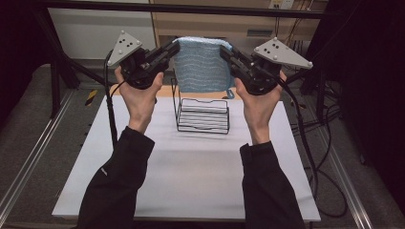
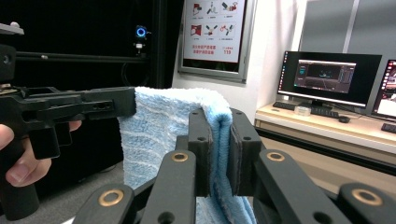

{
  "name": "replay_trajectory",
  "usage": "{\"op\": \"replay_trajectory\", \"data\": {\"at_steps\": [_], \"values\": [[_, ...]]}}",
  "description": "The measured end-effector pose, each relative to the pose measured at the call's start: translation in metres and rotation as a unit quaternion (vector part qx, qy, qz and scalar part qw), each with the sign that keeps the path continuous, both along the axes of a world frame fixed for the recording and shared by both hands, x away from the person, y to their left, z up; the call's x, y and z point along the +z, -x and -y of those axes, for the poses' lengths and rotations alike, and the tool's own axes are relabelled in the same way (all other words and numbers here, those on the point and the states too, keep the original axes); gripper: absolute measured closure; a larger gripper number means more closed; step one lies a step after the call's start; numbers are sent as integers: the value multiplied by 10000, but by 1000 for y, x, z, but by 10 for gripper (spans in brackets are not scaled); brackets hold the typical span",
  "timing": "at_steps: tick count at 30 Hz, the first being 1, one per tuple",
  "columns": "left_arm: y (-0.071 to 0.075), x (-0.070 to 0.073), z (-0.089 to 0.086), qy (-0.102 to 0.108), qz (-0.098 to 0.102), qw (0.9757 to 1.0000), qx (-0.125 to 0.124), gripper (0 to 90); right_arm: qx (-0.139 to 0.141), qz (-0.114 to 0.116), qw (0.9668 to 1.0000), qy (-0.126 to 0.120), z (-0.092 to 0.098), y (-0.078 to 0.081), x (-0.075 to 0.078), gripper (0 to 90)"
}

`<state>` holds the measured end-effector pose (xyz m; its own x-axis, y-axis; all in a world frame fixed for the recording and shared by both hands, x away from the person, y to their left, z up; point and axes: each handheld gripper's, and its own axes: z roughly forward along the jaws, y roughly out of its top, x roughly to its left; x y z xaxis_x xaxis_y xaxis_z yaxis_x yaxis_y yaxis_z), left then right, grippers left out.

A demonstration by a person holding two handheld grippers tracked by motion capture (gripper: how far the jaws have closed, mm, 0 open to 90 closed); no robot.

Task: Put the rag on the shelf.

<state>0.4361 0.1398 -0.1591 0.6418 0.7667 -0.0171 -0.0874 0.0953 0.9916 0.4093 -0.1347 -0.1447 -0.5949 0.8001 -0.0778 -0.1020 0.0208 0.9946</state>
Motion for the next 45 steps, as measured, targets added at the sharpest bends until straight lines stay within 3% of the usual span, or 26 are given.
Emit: {"op": "replay_trajectory", "data": {"at_steps": [18,35,45], "values": [[-19,15,2,109,62,9999,109,828,-12,86,9999,-101,-1,-24,19,819],[-50,20,4,14,81,9993,365,829,17,124,9999,-75,-5,-60,18,820],[-67,14,6,-1,38,9992,388,828,-32,50,10000,14,-3,-78,15,820]]}}
